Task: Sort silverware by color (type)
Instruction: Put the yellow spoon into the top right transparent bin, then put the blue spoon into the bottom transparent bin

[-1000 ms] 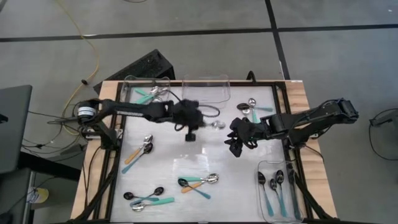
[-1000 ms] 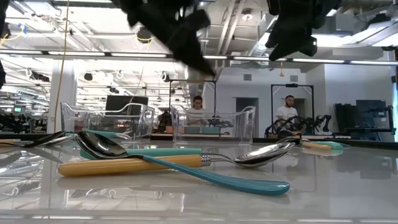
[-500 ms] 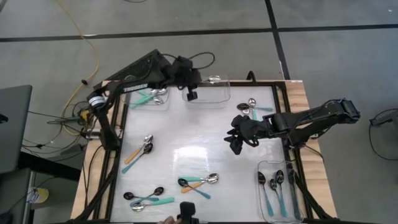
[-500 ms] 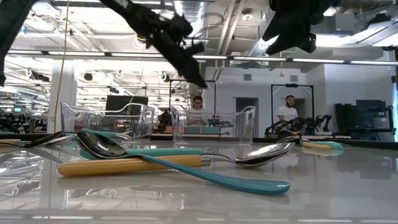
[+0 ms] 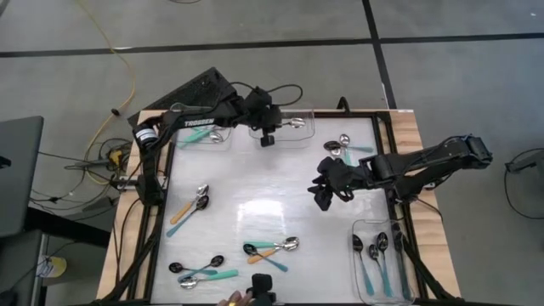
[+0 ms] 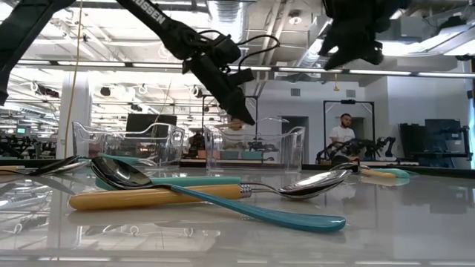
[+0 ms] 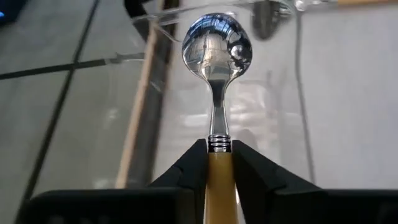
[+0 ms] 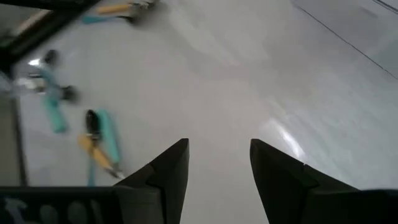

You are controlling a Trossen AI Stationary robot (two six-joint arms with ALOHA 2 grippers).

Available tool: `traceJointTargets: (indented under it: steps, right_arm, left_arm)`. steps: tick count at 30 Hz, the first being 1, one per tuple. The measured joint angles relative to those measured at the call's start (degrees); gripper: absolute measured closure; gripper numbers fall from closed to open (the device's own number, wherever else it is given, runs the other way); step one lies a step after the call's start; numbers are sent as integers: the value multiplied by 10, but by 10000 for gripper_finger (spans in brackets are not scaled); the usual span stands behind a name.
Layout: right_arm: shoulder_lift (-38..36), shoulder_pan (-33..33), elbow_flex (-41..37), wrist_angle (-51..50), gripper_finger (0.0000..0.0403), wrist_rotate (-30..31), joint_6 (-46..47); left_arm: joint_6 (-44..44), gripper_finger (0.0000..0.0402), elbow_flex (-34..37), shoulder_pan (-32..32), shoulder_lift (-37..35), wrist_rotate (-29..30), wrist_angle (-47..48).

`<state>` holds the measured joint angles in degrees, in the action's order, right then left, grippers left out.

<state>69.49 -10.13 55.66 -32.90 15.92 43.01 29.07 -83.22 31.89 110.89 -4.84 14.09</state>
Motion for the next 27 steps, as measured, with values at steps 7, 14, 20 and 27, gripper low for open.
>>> traceJointTargets:
  steps: [7, 14, 20, 27]
  right_arm:
    - [0, 66, 0, -142, 210, -10, 45]
    - [18, 217, 0, -215, 210, -46, -181]
    - [66, 365, 0, -237, 210, -68, -418]
    - [170, 465, 0, -238, 210, -40, -588]
  left_arm:
    - [-12, 231, -1, -12, -3, 92, -5]
    - [-24, 188, -77, -44, -37, 145, 102]
    - [-87, 189, -167, -81, -107, 144, 276]
    - [-149, 190, -152, -111, -260, 201, 402]
